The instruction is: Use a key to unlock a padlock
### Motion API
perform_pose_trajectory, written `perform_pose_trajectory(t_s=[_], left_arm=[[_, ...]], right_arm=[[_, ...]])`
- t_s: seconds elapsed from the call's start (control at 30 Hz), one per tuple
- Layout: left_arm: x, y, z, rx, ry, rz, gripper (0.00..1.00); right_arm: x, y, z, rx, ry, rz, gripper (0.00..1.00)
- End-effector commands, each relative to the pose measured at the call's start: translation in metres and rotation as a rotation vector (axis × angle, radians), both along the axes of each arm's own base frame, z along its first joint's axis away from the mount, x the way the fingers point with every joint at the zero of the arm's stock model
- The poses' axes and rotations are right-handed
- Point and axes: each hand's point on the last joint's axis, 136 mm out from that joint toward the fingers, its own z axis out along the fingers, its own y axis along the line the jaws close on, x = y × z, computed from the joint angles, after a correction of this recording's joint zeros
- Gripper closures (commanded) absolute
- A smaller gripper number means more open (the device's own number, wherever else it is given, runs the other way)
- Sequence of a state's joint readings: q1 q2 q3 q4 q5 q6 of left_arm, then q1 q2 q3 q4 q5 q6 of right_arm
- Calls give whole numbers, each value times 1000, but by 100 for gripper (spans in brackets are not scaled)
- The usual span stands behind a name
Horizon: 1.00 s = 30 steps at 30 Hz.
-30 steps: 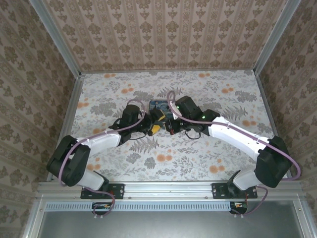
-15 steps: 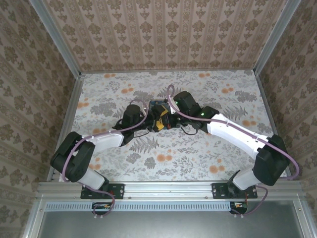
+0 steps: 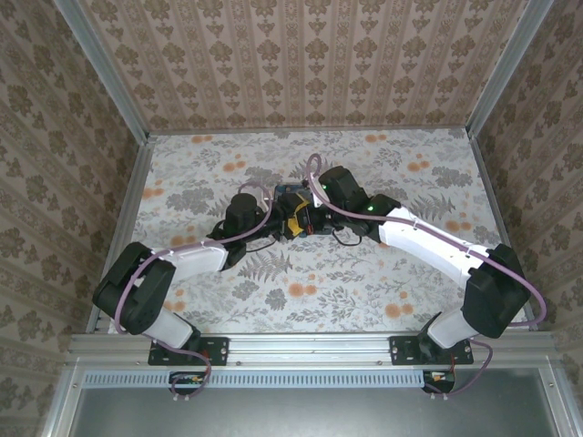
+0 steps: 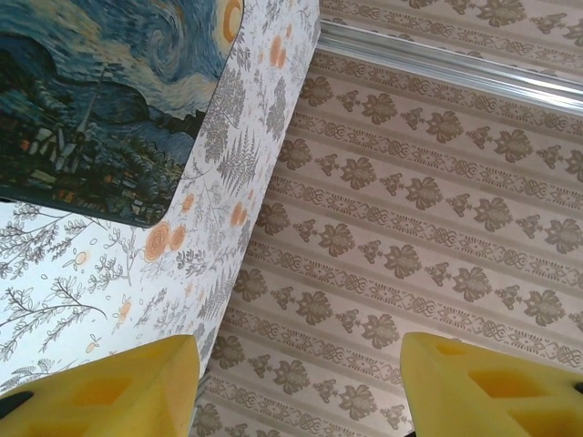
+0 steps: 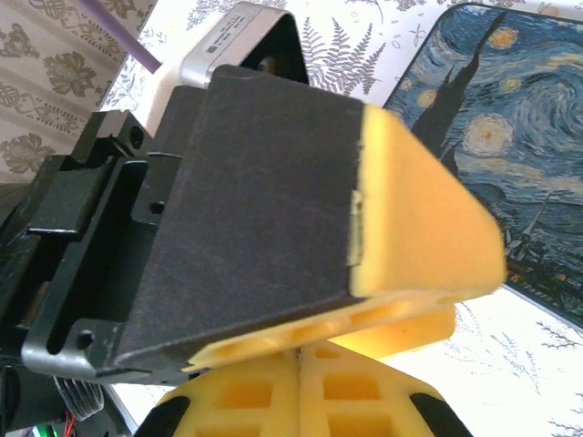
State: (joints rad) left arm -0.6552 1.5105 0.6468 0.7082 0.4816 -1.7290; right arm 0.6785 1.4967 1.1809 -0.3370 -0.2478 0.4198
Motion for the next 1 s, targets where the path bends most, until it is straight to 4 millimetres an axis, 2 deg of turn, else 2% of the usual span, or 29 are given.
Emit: perform_pose_trajectory(t_s=[0.0,0.5,0.97], left_arm=[[0,0,-5,-1,-5,10,41],[2,1,-7,4,-12,16,56],[2,3,-12,17,-7,27,66]], right_arm=[[1,-5,1,17,-7,-17,100],[0,-12,-5,24,5,-32,100],[0,-16,-6,25,7,-41,100]])
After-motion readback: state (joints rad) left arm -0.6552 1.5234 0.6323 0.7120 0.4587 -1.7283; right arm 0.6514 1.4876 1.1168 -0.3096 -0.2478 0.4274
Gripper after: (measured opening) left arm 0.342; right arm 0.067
